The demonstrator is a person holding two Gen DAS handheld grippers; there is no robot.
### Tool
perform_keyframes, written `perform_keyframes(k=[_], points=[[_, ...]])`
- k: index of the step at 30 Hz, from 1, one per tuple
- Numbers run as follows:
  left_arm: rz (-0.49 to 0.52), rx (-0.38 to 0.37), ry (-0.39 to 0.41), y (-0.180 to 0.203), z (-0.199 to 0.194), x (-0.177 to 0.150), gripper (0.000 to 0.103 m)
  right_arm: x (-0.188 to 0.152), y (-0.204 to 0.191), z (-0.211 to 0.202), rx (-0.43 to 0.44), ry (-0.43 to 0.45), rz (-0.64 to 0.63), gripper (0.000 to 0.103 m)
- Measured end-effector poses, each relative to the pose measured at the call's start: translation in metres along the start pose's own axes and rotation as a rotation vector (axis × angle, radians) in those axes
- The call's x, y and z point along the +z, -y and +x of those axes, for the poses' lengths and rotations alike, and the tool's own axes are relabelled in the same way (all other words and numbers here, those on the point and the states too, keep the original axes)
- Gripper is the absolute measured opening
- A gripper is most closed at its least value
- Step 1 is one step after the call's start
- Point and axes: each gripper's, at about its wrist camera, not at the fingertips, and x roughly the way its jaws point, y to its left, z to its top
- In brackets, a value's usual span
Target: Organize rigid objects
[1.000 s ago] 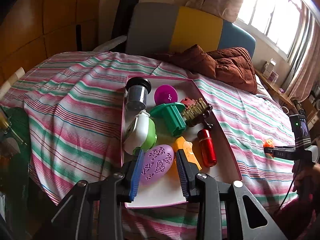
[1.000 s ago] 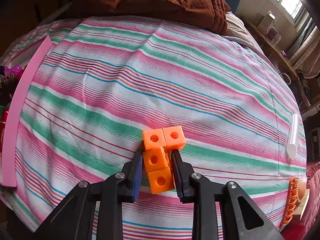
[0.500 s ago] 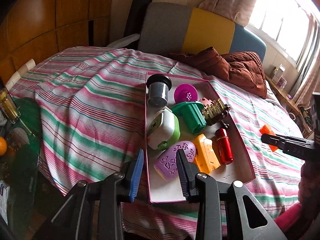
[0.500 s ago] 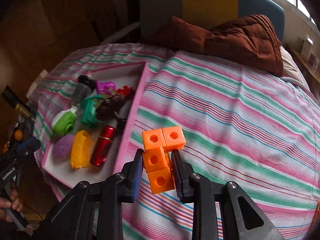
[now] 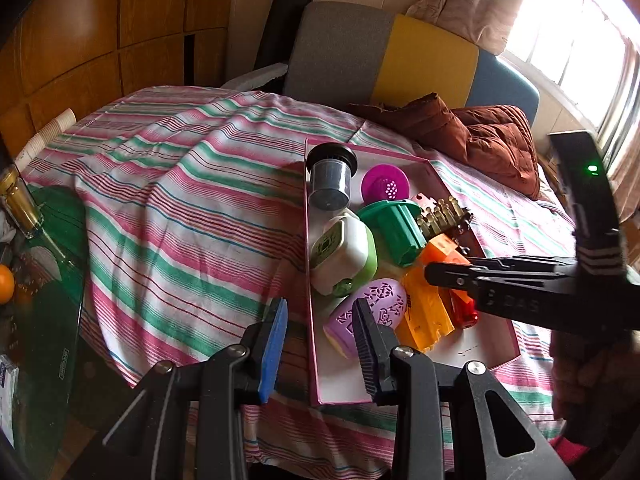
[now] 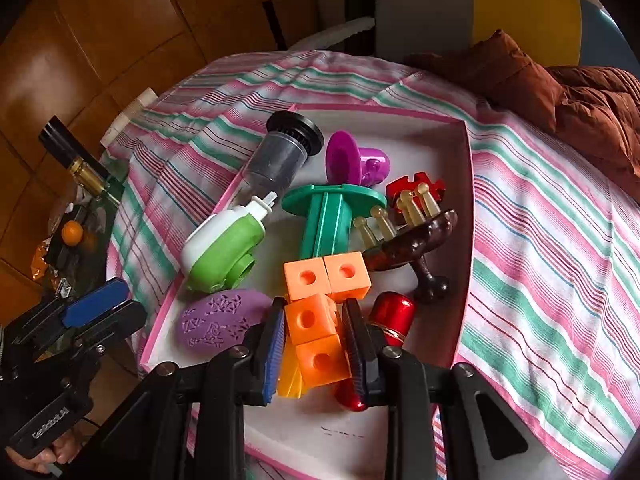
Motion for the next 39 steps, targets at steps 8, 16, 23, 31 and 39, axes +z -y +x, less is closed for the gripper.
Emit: perform_keyframes(k=[8, 16, 23, 31, 39], points=[[-0.001, 0.004, -0.011, -0.001, 0.005, -0.001, 0.036, -0.001, 0.016, 0.005, -0.010, 0.027, 0.073, 0.041], [0.005, 0.023, 0.000, 0.000, 0.002, 0.000, 0.044, -0.007, 0.017, 0.001, -0.020, 0.045, 0.090, 0.041], [0.015, 0.038, 0.025, 0.006, -0.008, 0.002, 0.058, -0.016, 0.012, -0.013, -0.053, 0.102, 0.099, 0.041], [0.031, 0.066, 0.058, 0.015, -0.019, 0.003, 0.075, -0.036, -0.008, -0.038, -0.161, 0.213, 0.077, 0.041], [0.022, 0.100, 0.127, 0.021, -0.035, -0.001, 0.103, -0.059, -0.025, -0.068, -0.287, 0.323, 0.090, 0.044]])
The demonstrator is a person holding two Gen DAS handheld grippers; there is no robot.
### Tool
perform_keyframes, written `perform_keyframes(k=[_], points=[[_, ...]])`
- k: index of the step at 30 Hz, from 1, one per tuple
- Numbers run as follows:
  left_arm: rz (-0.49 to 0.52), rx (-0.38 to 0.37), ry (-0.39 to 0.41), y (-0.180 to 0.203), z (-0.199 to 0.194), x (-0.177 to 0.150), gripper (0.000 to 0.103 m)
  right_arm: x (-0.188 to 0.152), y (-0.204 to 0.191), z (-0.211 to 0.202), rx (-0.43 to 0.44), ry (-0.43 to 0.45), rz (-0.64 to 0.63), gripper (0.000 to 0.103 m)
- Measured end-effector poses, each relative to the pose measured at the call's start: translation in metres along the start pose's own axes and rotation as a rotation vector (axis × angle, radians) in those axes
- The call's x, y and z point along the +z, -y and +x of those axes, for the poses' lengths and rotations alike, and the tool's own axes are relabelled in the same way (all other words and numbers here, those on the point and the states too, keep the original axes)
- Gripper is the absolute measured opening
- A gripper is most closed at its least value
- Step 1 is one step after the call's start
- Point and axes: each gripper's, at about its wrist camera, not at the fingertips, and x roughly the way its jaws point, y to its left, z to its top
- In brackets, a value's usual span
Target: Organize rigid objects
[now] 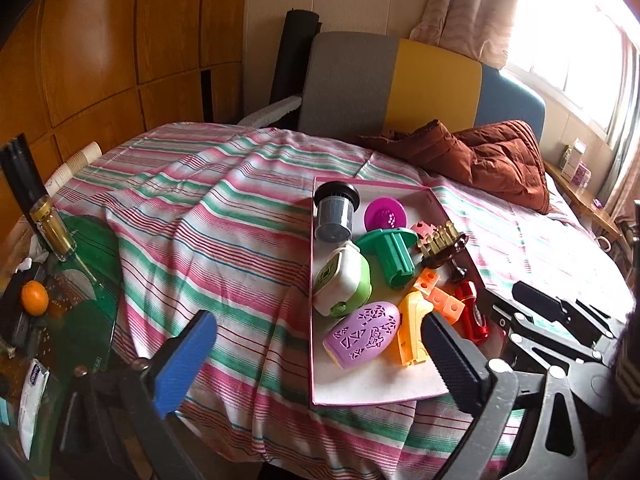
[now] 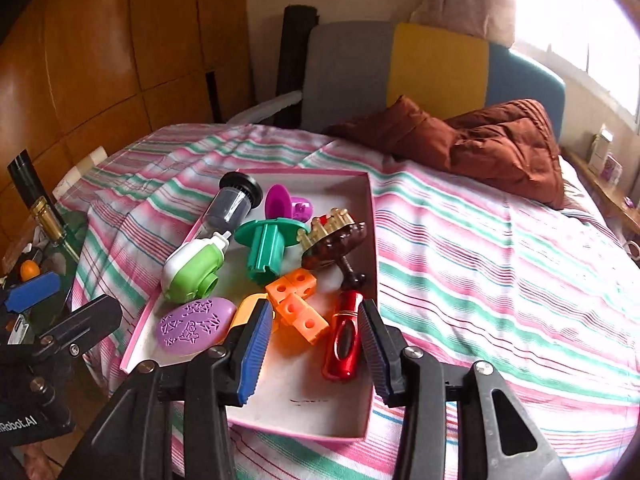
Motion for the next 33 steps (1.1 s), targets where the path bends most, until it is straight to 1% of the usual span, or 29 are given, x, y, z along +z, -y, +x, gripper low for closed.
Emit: perform_keyframes(k=[3, 6, 8, 11, 19, 27, 33], points=[[-0.009, 0.014, 0.021, 0.001, -0.005, 0.000, 0.103, -0.003, 0.002, -0.008, -0.005, 0.010, 0.030, 0.045], [0.017, 0.091, 0.042, 0.008, -0.010, -0.001, 0.103, -0.004, 0.005, -0.013, -0.007, 0.013, 0.044, 0.045], [0.027, 0.114, 0.058, 0.011, -0.014, -0.004, 0.103, -0.006, 0.006, -0.016, -0.013, 0.017, 0.049, 0.045], [0.014, 0.104, 0.077, 0.011, -0.020, -0.006, 0.103, -0.008, 0.008, -0.019, -0.018, 0.025, 0.061, 0.045], [-0.040, 0.069, 0.084, 0.007, -0.028, -0.005, 0.103, -0.010, 0.009, -0.026, -0.039, 0.041, 0.070, 0.045], [-0.034, 0.095, 0.105, 0.005, -0.032, -0.007, 0.103, -0.009, 0.002, -0.029, -0.038, 0.051, 0.055, 0.045], [-0.040, 0.096, 0.096, 0.001, -0.031, -0.008, 0.103, -0.008, -0.002, -0.030, -0.040, 0.054, 0.046, 0.045]])
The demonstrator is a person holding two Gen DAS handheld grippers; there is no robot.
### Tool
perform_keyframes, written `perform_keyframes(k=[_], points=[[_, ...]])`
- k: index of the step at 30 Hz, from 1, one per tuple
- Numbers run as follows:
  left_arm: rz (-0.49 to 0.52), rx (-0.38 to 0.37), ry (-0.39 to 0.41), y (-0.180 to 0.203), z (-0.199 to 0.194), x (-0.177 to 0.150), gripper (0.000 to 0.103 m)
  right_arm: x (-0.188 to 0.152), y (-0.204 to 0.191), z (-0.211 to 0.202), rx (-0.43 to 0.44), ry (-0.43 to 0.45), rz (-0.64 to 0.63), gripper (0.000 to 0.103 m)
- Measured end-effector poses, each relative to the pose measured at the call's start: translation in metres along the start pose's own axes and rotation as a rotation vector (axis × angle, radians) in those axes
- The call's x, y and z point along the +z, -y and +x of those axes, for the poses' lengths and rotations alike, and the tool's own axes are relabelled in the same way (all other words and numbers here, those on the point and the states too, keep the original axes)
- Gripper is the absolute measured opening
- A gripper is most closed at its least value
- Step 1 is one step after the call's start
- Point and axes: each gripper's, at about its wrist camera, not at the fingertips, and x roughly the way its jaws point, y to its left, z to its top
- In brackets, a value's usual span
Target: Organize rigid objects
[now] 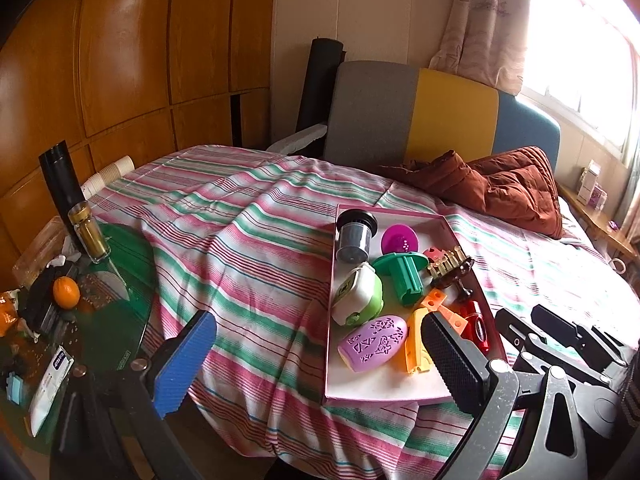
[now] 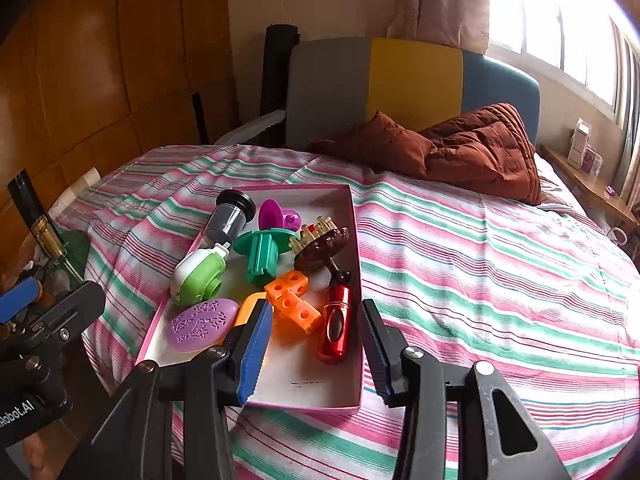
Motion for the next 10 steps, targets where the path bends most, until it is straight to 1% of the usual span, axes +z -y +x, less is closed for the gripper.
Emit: perform_keyframes(k=[4, 6, 10], points=[[-0.003, 0.016, 0.009, -0.0013, 0.0007, -0.0017, 0.102, 0.0000, -0.0016, 0.0007, 0.001, -0.001, -0.004, 0.045], [0.004, 0.025, 0.015, -0.0012, 0.0015, -0.0025, 0.099, -0.0005, -0.0026, 0.0017, 0.002, -0.004, -0.006, 0.045], [-0.006, 0.012, -0.004, -0.0033, 0.0046, -0.0030, 0.098, -0.0008, -0.0051, 0.0024, 0.008, -0.005, -0.013, 0.045]])
